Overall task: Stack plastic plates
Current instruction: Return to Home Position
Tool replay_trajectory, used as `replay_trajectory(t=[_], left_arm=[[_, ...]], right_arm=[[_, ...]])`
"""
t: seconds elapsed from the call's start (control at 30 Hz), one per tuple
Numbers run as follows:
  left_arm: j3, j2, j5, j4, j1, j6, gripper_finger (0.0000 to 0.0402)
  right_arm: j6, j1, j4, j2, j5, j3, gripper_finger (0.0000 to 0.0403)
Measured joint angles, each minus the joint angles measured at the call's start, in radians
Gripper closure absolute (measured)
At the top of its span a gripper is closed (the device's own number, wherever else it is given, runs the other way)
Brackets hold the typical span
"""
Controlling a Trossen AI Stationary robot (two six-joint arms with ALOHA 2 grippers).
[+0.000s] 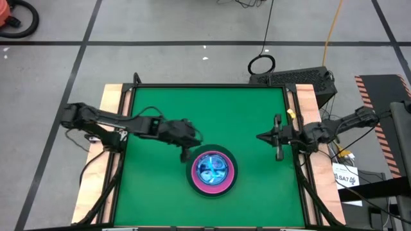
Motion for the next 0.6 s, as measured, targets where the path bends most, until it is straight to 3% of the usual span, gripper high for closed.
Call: replay_trajectory(t=[0.13,0.37,0.47,0.6], left_arm=[[-0.047,-0.114,-0.015,0.027,-0.014,-0.034,0.0398],[0.021,-0.184,-0.024,-0.230,-0.013,-0.041,0.0389],[0.034,-0.176,-0.051,-0.179,-0.012,-0.045,0.0388],[0.002,-0.158,-0.088,-0.085,-0.051,0.094,0.0387]], right_arm=[[-0.011,0.000,0.185,0.000,0.005,-0.118,0.0403],[-0.006,0.000,0.345,-0.001,0.005,-0.246,0.0403],[-0.001,0.000,0.351,-0.001,0.005,-0.271,0.0403],[-0.002,0.000,0.366,-0.002,0.003,-0.306,0.0403]])
